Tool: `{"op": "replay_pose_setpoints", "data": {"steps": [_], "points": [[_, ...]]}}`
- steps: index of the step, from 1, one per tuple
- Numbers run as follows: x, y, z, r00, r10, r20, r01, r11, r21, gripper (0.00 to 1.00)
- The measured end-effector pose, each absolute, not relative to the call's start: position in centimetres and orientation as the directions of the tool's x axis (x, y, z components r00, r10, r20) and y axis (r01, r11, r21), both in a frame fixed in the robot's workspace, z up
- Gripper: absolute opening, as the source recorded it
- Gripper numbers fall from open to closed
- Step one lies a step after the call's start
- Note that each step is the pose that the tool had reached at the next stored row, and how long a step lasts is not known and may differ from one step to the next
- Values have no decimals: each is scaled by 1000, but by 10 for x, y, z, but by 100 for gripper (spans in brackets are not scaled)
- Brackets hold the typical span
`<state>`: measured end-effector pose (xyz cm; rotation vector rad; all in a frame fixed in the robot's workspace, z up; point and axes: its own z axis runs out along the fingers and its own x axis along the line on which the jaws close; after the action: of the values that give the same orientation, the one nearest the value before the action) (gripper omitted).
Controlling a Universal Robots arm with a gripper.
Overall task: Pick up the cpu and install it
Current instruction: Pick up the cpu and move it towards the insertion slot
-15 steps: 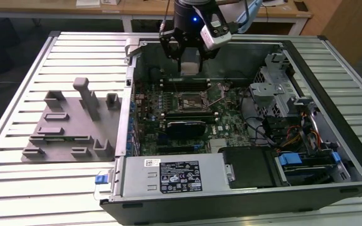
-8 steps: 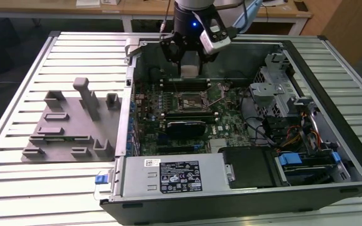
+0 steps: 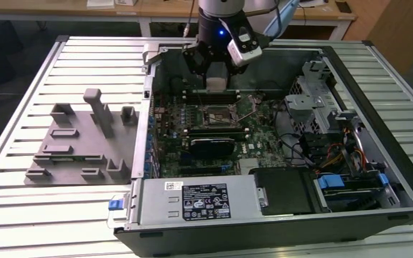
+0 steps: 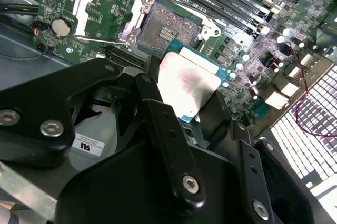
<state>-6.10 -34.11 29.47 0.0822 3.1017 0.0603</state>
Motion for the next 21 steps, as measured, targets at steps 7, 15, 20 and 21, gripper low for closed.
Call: {"op": "replay_pose_setpoints", "data": {"steps": [7,15,20,21], "points": [[-61,-341,289,-998,54,-39,52,998,40,55],[-61,-341,278,-998,54,-39,52,998,39,55],[-60,-339,271,-998,53,-40,52,998,32,55],[-59,-339,269,-998,53,-40,52,998,30,55]]}}
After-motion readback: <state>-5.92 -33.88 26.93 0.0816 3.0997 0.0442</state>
